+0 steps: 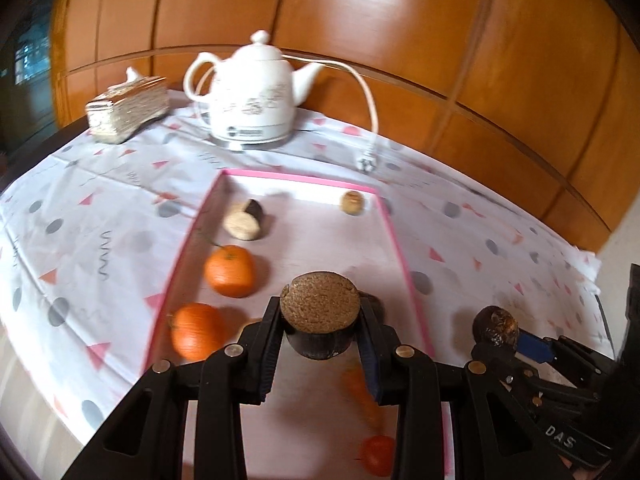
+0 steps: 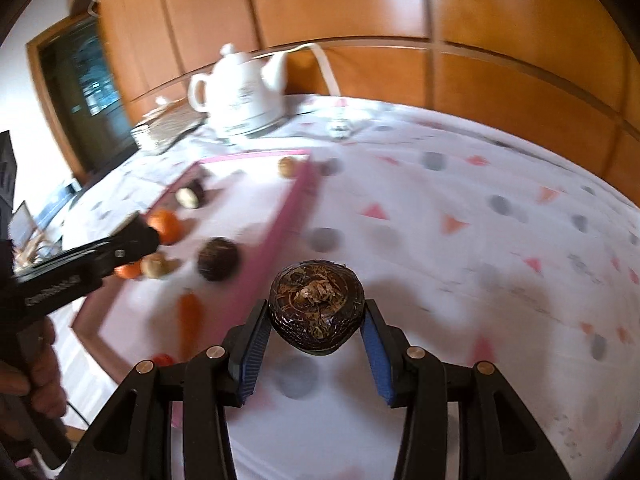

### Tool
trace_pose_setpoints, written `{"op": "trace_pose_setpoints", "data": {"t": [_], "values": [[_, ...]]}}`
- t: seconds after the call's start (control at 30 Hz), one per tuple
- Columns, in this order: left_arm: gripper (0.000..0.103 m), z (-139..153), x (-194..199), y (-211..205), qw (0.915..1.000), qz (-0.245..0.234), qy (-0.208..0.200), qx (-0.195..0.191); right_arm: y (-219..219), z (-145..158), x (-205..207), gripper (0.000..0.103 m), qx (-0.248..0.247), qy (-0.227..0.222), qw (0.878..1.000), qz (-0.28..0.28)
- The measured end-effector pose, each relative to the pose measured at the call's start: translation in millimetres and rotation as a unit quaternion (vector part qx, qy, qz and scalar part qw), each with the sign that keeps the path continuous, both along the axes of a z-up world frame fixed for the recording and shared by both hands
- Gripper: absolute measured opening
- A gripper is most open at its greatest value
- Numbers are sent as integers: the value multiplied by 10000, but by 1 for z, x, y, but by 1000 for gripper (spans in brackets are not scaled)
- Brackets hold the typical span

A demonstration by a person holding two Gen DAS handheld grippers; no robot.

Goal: Organize fruits
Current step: 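Release the cylinder into the tray with the left tool while the right tool drops the dark fruit there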

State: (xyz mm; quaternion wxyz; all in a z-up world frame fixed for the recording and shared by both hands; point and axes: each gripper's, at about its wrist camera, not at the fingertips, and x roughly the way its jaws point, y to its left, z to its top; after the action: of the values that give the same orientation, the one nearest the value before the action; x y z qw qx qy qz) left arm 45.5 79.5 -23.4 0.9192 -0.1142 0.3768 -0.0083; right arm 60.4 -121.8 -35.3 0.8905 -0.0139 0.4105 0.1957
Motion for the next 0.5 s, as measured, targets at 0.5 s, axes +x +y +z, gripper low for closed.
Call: {"op": "trace_pose_setpoints", "data": {"t": [0.5], "values": [[34,-8,24,21,9998,173,104,-83,75,11,60,46,196,284,9975,620]]}}
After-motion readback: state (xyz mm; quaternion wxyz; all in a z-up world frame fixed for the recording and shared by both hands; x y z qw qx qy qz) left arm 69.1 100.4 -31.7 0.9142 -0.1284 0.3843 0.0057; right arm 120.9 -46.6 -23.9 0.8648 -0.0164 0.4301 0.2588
